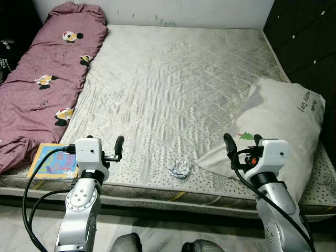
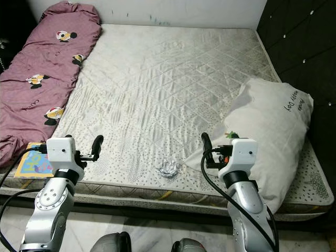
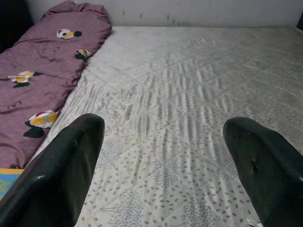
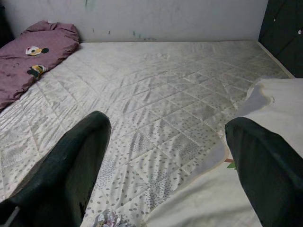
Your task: Clean up the room
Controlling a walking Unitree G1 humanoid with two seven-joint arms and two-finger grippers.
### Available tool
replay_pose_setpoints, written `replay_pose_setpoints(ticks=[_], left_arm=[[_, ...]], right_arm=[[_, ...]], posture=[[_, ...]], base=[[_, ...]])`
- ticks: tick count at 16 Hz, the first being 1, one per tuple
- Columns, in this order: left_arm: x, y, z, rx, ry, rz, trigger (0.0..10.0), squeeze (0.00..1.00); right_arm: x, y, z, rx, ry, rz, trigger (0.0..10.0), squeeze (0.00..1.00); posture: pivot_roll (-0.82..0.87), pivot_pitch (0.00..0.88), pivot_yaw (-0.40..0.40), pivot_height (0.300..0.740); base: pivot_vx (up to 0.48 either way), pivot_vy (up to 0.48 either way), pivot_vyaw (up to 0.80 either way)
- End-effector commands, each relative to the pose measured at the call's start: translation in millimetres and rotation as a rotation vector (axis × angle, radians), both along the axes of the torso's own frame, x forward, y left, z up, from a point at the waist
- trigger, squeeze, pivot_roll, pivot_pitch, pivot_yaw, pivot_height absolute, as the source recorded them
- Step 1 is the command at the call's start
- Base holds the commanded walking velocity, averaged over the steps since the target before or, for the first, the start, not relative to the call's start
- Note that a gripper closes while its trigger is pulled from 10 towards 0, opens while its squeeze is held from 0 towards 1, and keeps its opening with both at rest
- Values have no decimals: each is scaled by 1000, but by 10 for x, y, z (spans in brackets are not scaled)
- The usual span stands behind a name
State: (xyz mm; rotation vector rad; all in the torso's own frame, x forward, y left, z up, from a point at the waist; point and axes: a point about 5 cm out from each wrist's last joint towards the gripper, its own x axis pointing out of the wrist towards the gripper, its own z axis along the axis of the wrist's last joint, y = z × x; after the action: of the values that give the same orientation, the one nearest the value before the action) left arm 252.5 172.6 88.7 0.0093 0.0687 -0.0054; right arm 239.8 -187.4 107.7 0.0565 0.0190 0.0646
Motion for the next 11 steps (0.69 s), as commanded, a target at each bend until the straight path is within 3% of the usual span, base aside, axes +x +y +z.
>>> replay_pose_setpoints(ticks=[1,6,11], left_arm=[[-21,38,-15,9,12,13,10000,0],[-21,41,-9,17,8,22,10000,0],[-33,47,-7,22,10,18,10000,0]], right_arm=[[-20,0,-16,6,12,3,10000,0],[-18,14,-25,4,14,12,10000,0],[-38,47,-50,8,24,21,10000,0]], posture=[[-41,96,-6,697],[-38,99,-6,660],[-34,101,-11,660]], base=[[0,0,0],[0,0,0],[0,0,0]])
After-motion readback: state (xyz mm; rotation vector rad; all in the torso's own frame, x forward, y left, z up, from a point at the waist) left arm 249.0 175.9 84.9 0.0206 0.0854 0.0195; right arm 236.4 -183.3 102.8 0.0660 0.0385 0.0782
